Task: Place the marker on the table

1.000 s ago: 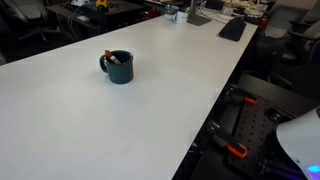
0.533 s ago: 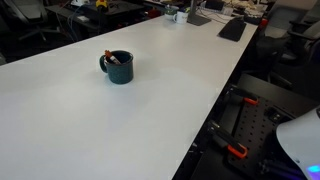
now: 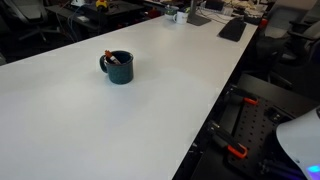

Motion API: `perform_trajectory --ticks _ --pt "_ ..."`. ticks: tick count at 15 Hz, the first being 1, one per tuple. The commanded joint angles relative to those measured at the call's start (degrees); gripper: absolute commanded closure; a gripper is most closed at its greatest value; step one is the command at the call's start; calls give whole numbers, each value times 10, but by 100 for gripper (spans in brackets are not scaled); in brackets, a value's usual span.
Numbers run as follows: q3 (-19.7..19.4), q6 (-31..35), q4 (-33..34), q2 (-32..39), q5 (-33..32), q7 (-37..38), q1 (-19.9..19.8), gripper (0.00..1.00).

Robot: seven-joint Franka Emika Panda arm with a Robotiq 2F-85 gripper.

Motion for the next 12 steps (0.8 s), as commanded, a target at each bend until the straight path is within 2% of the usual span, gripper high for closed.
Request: perform_trajectory --ticks 1,6,12 --pt "-9 21 1 24 -8 7 13 0" --pt "-14 81 10 82 -2 -4 20 0" --pt "-29 70 24 122 1 -4 33 0"
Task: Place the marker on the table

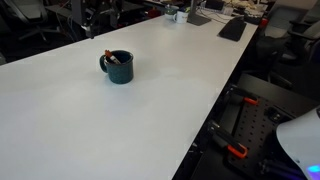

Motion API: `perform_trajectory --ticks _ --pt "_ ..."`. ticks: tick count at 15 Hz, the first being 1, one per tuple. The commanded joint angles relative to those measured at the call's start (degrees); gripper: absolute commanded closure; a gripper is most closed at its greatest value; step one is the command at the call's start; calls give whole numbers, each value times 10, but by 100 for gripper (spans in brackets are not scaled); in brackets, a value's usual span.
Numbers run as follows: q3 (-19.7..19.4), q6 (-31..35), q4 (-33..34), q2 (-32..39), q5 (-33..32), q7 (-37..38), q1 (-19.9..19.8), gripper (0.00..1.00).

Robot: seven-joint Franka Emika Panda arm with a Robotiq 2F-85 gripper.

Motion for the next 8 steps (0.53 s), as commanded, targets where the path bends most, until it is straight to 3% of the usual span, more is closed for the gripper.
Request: perform_trajectory --ticks 1,8 --pt "-19 -3 18 21 1 -2 15 0" --pt "-41 -5 49 69 16 -8 9 0"
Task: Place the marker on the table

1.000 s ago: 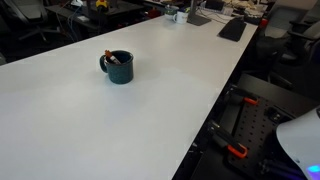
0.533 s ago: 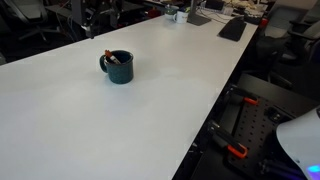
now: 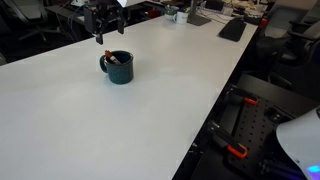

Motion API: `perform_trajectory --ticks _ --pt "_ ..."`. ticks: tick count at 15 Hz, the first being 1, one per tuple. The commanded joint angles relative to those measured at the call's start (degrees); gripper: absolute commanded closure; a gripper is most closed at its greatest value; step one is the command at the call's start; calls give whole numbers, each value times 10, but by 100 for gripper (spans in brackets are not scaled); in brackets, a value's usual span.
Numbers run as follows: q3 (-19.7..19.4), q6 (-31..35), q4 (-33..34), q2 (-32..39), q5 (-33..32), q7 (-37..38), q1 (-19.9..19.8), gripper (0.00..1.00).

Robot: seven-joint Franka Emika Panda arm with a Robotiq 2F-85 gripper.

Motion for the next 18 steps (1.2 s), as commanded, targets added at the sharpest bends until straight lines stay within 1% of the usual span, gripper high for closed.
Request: perform_trajectory --ticks 1,2,3,5,7,8,10,11,13,17,18 --pt "-6 -6 26 30 21 -11 3 2" --pt "-1 -8 29 37 30 -17 0 13" --pt "2 -10 33 44 39 -21 -3 14" --pt "6 -15 40 57 55 -26 -5 24" --pt "14 -21 46 69 70 -46 -10 23" --pt "14 -22 47 74 71 -55 -10 27" --pt "10 -22 50 82 60 -74 -9 27" --pt "10 -21 50 84 57 -86 -10 22" --pt "15 -22 48 86 58 -112 -16 25" --pt "31 -31 34 78 57 -182 -32 44" --pt "33 -35 29 76 52 -197 -34 55"
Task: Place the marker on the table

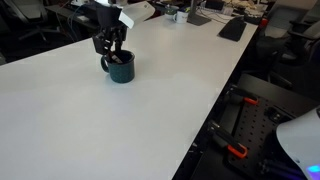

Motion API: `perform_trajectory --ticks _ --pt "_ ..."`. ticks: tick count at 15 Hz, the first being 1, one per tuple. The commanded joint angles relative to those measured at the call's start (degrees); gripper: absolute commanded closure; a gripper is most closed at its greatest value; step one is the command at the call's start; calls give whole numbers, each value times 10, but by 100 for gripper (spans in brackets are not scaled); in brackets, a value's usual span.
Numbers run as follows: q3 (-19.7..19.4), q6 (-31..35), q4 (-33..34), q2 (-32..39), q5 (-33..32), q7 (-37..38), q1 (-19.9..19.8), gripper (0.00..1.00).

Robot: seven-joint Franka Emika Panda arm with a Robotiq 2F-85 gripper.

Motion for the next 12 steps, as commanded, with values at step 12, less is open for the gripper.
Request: perform_trajectory --ticks 12 --pt "33 -91 -10 -20 16 -113 -46 94"
